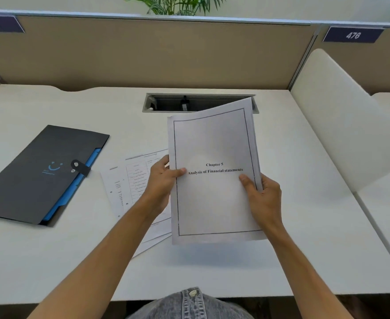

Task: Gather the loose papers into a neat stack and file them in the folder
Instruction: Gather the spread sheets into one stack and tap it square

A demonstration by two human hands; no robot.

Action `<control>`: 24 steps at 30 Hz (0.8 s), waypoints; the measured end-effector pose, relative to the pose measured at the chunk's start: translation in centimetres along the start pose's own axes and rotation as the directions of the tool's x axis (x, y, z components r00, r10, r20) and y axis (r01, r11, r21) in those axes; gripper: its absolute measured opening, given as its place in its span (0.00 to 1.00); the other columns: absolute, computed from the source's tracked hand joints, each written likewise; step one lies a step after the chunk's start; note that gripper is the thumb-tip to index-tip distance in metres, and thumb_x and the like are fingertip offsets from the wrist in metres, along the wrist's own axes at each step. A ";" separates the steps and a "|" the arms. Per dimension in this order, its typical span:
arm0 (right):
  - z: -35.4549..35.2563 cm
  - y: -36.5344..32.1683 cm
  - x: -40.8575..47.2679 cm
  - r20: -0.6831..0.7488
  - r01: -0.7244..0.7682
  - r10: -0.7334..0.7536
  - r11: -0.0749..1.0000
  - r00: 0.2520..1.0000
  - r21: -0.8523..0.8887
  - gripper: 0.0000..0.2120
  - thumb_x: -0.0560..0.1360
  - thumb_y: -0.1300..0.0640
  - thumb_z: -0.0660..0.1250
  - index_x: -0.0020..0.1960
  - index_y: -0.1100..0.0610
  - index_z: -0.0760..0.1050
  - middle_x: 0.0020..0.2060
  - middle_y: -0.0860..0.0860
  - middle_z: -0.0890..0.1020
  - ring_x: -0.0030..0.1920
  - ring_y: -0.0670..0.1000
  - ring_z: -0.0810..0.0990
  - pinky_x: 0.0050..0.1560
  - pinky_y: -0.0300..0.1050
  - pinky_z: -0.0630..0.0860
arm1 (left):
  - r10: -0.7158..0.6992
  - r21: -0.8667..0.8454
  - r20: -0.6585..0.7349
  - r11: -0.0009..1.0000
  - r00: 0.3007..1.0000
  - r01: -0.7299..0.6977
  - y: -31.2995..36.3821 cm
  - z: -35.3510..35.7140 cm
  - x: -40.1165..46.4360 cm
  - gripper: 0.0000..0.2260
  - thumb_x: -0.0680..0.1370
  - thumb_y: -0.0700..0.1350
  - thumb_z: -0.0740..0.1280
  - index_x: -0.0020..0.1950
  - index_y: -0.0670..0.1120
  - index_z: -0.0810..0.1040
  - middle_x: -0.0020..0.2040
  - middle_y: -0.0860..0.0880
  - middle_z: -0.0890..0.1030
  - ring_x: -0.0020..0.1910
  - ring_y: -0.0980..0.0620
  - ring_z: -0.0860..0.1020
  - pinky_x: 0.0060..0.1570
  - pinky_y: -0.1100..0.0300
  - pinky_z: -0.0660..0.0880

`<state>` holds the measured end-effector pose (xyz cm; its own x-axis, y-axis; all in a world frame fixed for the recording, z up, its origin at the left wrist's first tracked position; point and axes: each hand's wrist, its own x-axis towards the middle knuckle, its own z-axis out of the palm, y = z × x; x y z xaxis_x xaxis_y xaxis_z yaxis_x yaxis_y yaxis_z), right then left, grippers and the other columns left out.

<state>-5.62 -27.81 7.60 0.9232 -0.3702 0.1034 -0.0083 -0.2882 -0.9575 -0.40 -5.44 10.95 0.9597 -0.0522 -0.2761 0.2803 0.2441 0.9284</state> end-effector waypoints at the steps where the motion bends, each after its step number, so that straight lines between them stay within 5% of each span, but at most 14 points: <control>1: 0.1 0.1 0.0 0.007 -0.025 0.025 1.000 1.000 0.000 0.18 0.77 0.50 0.70 0.39 0.64 0.75 0.29 0.52 0.74 0.31 0.48 0.69 0.32 0.45 0.68 | -0.022 0.025 -0.015 0.999 1.000 0.022 -0.2 -0.5 0.0 0.15 0.77 0.32 0.66 0.61 0.44 0.78 0.52 0.45 0.85 0.46 0.48 0.84 0.42 0.57 0.80; 6: 0.4 0.5 -0.1 -0.012 -0.127 0.127 0.992 0.992 0.002 0.10 0.77 0.51 0.70 0.42 0.56 0.81 0.37 0.52 0.86 0.36 0.50 0.81 0.41 0.51 0.81 | 0.090 0.260 -0.300 0.966 0.950 -0.009 -2.3 -4.1 0.6 0.08 0.79 0.45 0.66 0.56 0.45 0.79 0.51 0.47 0.84 0.49 0.48 0.83 0.49 0.56 0.77; 11: 0.4 0.7 -0.1 -0.035 -0.144 0.143 0.990 0.989 -0.002 0.07 0.77 0.52 0.70 0.41 0.52 0.81 0.37 0.47 0.86 0.37 0.48 0.81 0.43 0.48 0.81 | 0.281 0.601 -0.507 0.793 0.815 0.101 -4.8 -8.7 1.4 0.19 0.77 0.51 0.69 0.65 0.46 0.73 0.61 0.46 0.77 0.56 0.48 0.76 0.55 0.52 0.75; 14: 0.4 0.8 -0.1 -0.042 -0.134 0.134 0.991 0.990 -0.002 0.07 0.77 0.52 0.70 0.40 0.50 0.81 0.35 0.43 0.85 0.38 0.47 0.83 0.42 0.43 0.80 | 0.316 0.736 -0.564 0.610 0.762 0.292 -5.7 -11.3 1.5 0.30 0.73 0.59 0.71 0.68 0.44 0.70 0.65 0.42 0.74 0.64 0.41 0.73 0.65 0.39 0.67; 18: 0.3 0.9 0.1 -0.051 -0.136 0.135 0.991 0.990 -0.014 0.08 0.77 0.52 0.70 0.40 0.53 0.81 0.33 0.43 0.84 0.35 0.47 0.80 0.39 0.43 0.78 | 0.315 0.821 -0.569 0.266 0.759 0.505 -6.3 -13.6 0.5 0.46 0.64 0.75 0.64 0.66 0.39 0.69 0.66 0.37 0.70 0.67 0.37 0.66 0.65 0.37 0.59; 24: 0.3 1.1 0.5 -0.052 -0.154 0.154 0.988 0.987 -0.006 0.08 0.77 0.51 0.70 0.40 0.52 0.81 0.33 0.40 0.85 0.34 0.43 0.81 0.38 0.41 0.77 | 0.303 0.840 -0.542 0.150 0.784 0.522 -6.6 -14.1 -0.2 0.51 0.58 0.81 0.59 0.60 0.39 0.70 0.61 0.38 0.71 0.63 0.38 0.67 0.63 0.40 0.61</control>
<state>-5.09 -28.03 6.48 0.8898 -0.4552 -0.0311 -0.1529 -0.2333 -0.9603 -2.69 6.64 1.35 0.8273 0.5574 -0.0701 0.5589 -0.8038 0.2041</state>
